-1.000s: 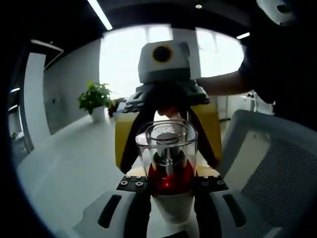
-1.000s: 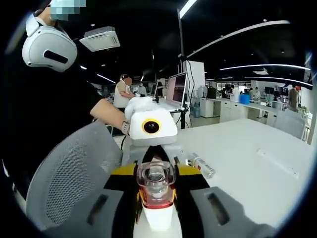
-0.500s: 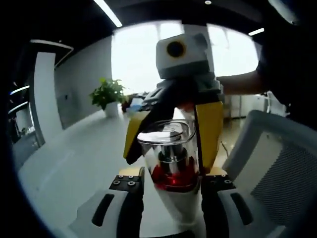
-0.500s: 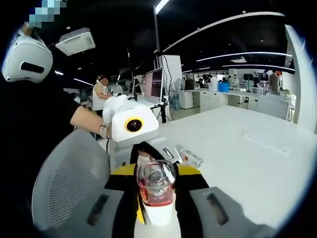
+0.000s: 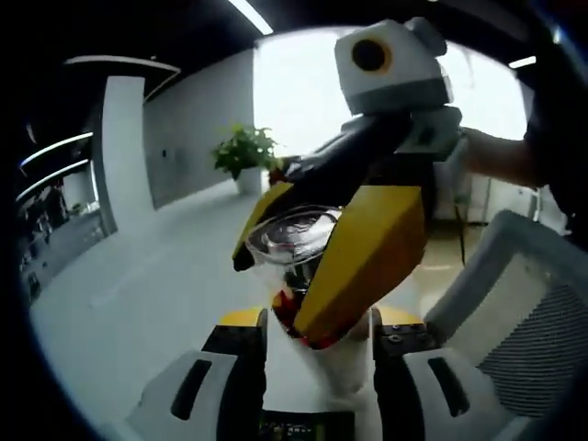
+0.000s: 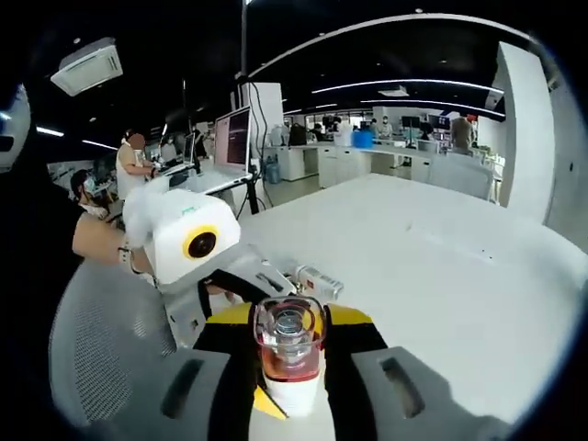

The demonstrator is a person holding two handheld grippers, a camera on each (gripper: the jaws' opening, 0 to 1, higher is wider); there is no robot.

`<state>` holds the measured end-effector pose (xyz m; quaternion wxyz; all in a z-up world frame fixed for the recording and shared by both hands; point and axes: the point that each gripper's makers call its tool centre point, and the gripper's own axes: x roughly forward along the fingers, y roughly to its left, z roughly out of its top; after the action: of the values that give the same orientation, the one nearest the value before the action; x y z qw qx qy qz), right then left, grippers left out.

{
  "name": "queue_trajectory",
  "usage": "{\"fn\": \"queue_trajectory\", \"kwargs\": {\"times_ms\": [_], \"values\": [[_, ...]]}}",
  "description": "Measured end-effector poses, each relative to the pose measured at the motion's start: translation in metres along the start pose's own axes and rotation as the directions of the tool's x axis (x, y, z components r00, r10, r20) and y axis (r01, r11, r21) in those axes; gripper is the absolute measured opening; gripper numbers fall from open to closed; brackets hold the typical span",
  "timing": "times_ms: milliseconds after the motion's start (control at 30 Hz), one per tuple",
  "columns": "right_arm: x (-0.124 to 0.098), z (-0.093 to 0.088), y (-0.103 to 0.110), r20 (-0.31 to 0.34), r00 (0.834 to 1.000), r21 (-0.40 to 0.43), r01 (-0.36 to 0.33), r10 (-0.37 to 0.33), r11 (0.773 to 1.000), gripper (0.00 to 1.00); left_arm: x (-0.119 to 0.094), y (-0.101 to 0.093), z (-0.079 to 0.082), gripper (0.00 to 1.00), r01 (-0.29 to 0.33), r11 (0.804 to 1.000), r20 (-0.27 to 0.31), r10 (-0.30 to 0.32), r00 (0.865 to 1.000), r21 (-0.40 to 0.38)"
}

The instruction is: Arrange the skincare products in the storage area until every visible bottle or jar stands upright without overlapping.

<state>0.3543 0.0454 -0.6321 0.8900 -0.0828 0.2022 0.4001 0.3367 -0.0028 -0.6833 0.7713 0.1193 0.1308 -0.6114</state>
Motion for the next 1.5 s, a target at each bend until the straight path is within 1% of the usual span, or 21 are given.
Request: {"fn": "queue_trajectory", "kwargs": {"times_ms": [100,267,400,433,533,667,767,800,867,967,1033,1067,1100,1133,1167,1233,1267,1367,1400,1467,1500], "values": [[0.003,0.001,-0.005,-0.008,0.998,0.028,0.065,-0.065,0.998,0.27,0.002,0.003,-0.001,0.41,-0.042,0.999,-0.007,0.042,0.999,-0.033],[0.001,-0.001,-0.013,-0.023,0.987,0.061,0.160,-0.159,0.985,0.27,0.010,0.010,0.000,0.37,-0.110,0.994,-0.022,0.110,0.994,-0.014],[-0.001,-0.001,-0.015,-0.007,0.979,0.082,0.204,-0.204,0.976,0.27,0.015,0.013,0.004,0.36,-0.155,0.987,-0.004,0.155,0.988,-0.028],[-0.001,-0.001,-0.017,-0.005,0.976,0.086,0.219,-0.220,0.972,0.27,0.016,0.016,0.005,0.36,-0.179,0.984,0.003,0.179,0.984,-0.007],[-0.004,-0.002,-0.017,-0.001,0.966,0.079,0.259,-0.259,0.963,0.27,0.018,0.015,0.004,0.37,-0.207,0.978,0.003,0.207,0.978,0.021],[-0.010,-0.003,-0.018,0.003,0.948,0.079,0.316,-0.317,0.946,0.27,0.018,0.015,0.003,0.34,-0.213,0.977,0.008,0.213,0.977,-0.003],[-0.014,-0.007,-0.016,0.002,0.947,0.073,0.319,-0.320,0.945,0.27,0.019,0.015,0.001,0.31,-0.207,0.978,0.007,0.207,0.978,-0.018],[-0.016,-0.006,-0.015,0.012,0.947,0.069,0.319,-0.320,0.945,0.27,0.019,0.015,0.002,0.30,-0.200,0.980,0.023,0.201,0.979,-0.012],[-0.016,-0.007,-0.018,0.013,0.950,0.061,0.310,-0.311,0.949,0.28,0.020,0.014,0.002,0.30,-0.189,0.982,0.014,0.189,0.982,0.015],[-0.015,-0.005,-0.015,0.028,0.967,-0.021,0.253,-0.252,0.967,0.28,0.021,0.014,0.003,0.30,-0.142,0.990,0.021,0.142,0.990,0.017],[-0.017,-0.002,-0.014,0.049,0.969,-0.037,0.243,-0.242,0.969,0.28,0.020,0.018,0.002,0.29,-0.128,0.992,0.021,0.128,0.992,-0.006],[-0.022,0.012,-0.016,0.129,0.967,-0.012,0.223,-0.219,0.975,0.28,0.020,0.018,0.002,0.29,-0.113,0.993,0.028,0.113,0.993,-0.017],[-0.024,0.014,-0.016,0.143,0.967,0.010,0.213,-0.212,0.977,0.29,0.019,0.018,0.002,0.29,-0.086,0.996,0.045,0.087,0.995,-0.024],[-0.029,0.022,-0.014,0.182,0.970,0.044,0.158,-0.163,0.987,0.31,0.018,0.020,0.001,0.29,-0.076,0.996,0.048,0.078,0.996,-0.034],[-0.034,0.025,-0.017,0.205,0.967,0.057,0.145,-0.154,0.988,0.32,0.017,0.022,0.000,0.29,-0.075,0.997,0.045,0.077,0.996,-0.025],[-0.041,0.031,-0.020,0.243,0.964,0.049,0.096,-0.105,0.994,0.35,0.016,0.020,0.001,0.29,-0.025,1.000,0.058,0.026,0.998,-0.010],[-0.044,0.034,-0.023,0.271,0.958,0.058,0.083,-0.096,0.995,0.35,0.016,0.022,0.000,0.29,-0.022,1.000,0.054,0.023,0.998,-0.011],[-0.047,0.031,-0.028,0.270,0.961,0.029,0.059,-0.065,0.998,0.34,0.017,0.020,0.001,0.29,0.018,1.000,0.050,-0.018,0.999,0.001],[-0.044,0.028,-0.024,0.254,0.967,-0.024,0.035,-0.028,0.999,0.34,0.017,0.019,0.001,0.29,0.037,0.999,0.050,-0.037,0.998,0.009],[-0.039,0.021,-0.024,0.223,0.975,-0.035,0.033,-0.024,0.999,0.34,0.018,0.013,0.002,0.29,0.082,0.996,0.072,-0.085,0.994,0.038],[-0.035,0.017,-0.019,0.208,0.978,-0.064,0.007,0.006,0.998,0.34,0.018,0.013,0.002,0.29,0.089,0.995,0.073,-0.092,0.993,0.038]]}}
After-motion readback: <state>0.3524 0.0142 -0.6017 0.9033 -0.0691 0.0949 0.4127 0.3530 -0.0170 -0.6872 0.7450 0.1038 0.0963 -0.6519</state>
